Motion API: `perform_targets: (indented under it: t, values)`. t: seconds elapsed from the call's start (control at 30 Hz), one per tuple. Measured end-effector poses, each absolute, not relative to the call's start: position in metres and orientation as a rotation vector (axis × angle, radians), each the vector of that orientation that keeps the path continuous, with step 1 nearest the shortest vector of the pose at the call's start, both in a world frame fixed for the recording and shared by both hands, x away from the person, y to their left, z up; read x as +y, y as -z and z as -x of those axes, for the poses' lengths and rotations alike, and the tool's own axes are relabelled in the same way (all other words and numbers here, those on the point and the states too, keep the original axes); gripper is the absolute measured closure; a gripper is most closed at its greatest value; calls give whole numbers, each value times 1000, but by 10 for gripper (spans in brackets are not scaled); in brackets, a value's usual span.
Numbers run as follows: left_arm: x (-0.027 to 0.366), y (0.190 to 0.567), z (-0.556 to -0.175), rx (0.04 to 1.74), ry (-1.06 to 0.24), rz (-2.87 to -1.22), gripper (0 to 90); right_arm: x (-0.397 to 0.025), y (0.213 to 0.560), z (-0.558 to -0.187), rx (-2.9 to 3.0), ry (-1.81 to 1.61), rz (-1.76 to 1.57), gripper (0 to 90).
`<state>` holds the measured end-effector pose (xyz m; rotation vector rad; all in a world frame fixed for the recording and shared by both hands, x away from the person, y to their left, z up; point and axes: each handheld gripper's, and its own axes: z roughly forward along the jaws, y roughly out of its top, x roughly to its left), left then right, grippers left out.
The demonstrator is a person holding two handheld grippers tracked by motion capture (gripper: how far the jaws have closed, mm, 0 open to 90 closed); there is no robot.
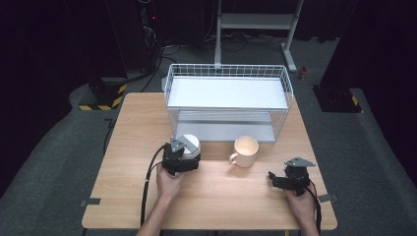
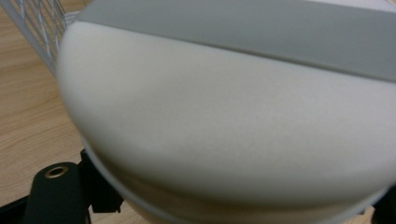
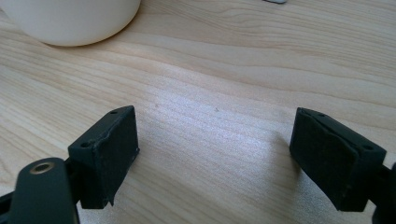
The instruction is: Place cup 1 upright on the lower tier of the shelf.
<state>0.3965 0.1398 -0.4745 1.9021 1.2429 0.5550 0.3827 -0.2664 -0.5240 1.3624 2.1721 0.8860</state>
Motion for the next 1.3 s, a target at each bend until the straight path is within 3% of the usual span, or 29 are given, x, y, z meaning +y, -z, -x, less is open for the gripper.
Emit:
perform_targets:
  t: [1.3]
  values:
    - [119,453,-442,1224,-569,-1906,189,-266,524,-383,2172,-886,-1363,153]
